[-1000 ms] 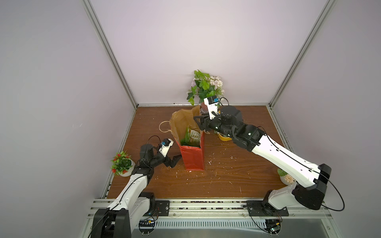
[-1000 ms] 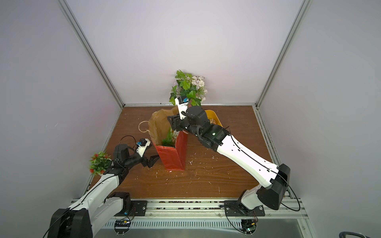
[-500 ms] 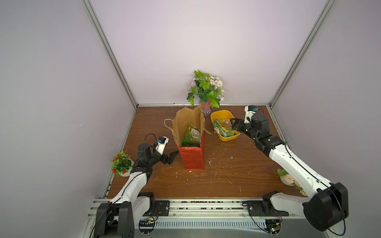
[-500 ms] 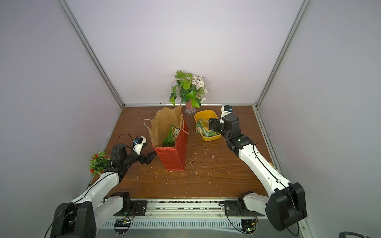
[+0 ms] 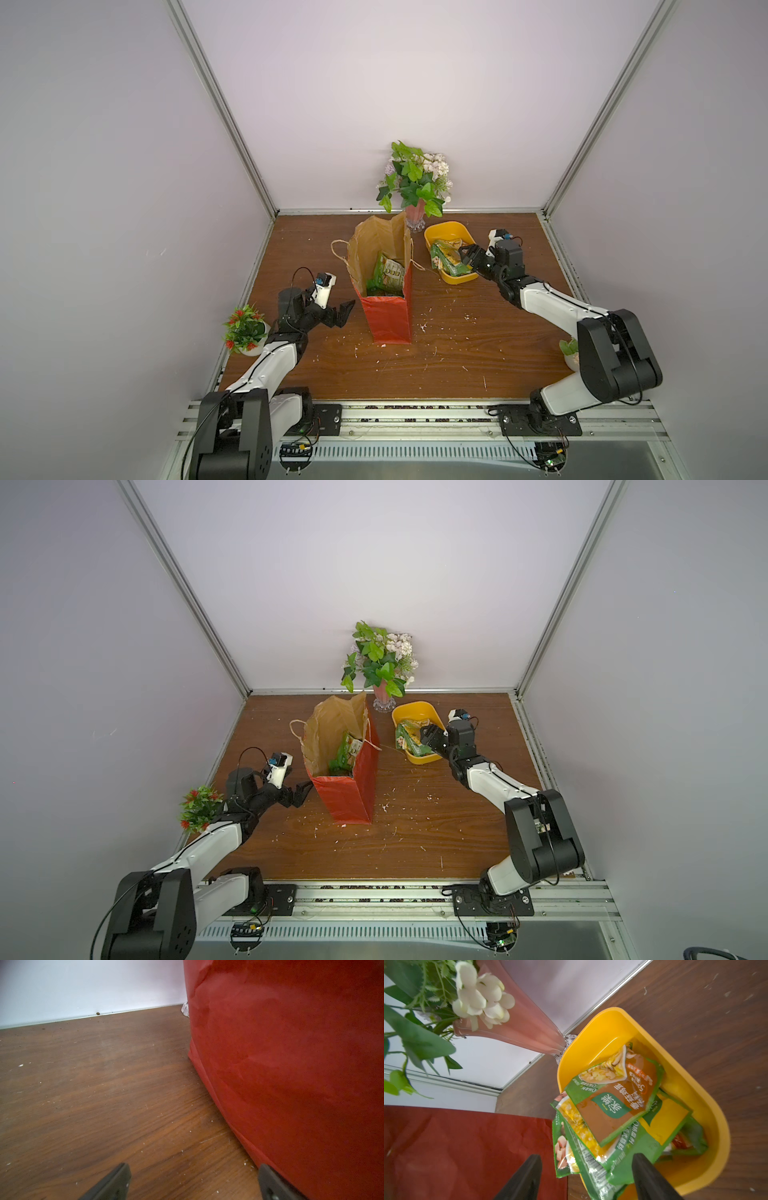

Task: Place the condiment packets inside the bag
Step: Pick up the condiment packet from the storage box.

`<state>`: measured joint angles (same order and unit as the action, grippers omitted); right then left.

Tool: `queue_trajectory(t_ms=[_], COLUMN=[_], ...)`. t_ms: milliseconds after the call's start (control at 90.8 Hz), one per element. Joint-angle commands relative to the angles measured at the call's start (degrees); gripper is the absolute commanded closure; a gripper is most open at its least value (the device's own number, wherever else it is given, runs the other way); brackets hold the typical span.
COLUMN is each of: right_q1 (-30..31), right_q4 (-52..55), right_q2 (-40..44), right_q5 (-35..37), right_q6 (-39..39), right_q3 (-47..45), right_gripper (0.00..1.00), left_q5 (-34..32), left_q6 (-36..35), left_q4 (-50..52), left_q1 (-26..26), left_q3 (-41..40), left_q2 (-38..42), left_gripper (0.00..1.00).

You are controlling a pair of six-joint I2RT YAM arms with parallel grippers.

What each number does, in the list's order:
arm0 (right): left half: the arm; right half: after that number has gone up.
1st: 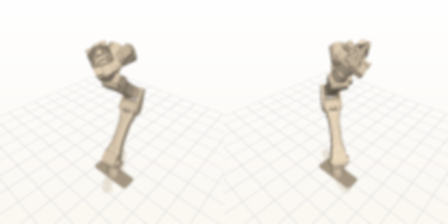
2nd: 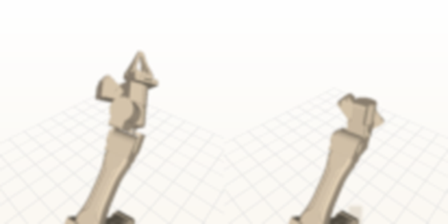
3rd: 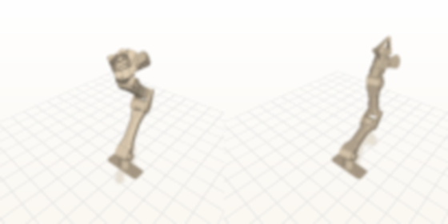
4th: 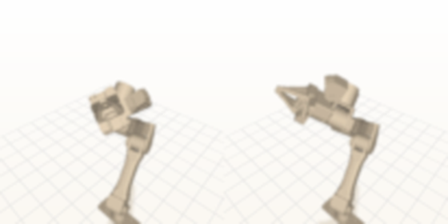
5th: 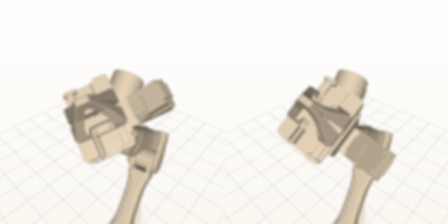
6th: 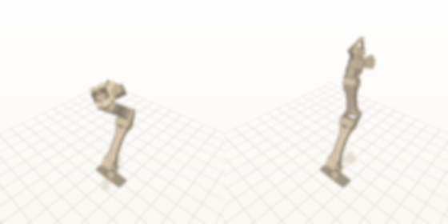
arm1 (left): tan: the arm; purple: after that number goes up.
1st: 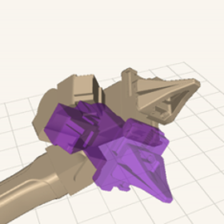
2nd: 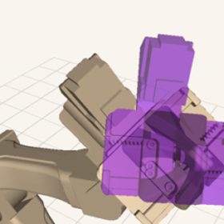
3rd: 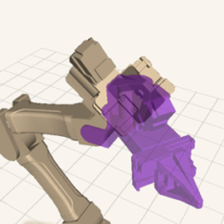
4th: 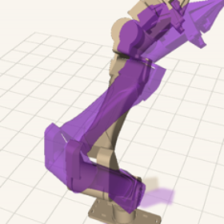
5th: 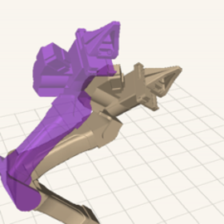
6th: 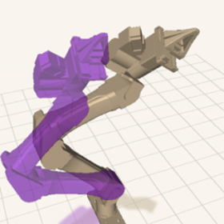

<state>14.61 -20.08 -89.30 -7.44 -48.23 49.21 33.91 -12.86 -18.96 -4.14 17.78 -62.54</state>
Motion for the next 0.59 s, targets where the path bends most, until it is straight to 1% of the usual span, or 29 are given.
queue_trajectory(t_ms=[0, 99, 396, 583], right_q1=[0.0, 0.2, 1.4, 3.2], right_q4=[-7.2, -9.7, -11.9, -11.6], right_q2=[-3.3, -5.8, -9.6, -9.1], right_q5=[-3.4, -4.9, -5.1, -4.3], right_q6=[-4.9, -7.1, -9.7, -9.5], right_q3=[3.0, 3.4, 4.9, 5.1], right_gripper=[0.28, 0.29, 0.29, 0.29], left_q5=[-1.0, -1.2, -0.8, -0.8], left_q6=[0.1, 0.0, -0.1, -0.1], left_q4=[-1.5, -1.6, -1.4, -1.6], left_q1=[-0.7, -0.7, -0.7, -0.7], left_q3=[1.2, 0.9, 0.8, 0.8], left_q2=[-0.3, 0.0, 0.4, 0.3], left_gripper=[0.02, 0.02, 0.02, 0.02])
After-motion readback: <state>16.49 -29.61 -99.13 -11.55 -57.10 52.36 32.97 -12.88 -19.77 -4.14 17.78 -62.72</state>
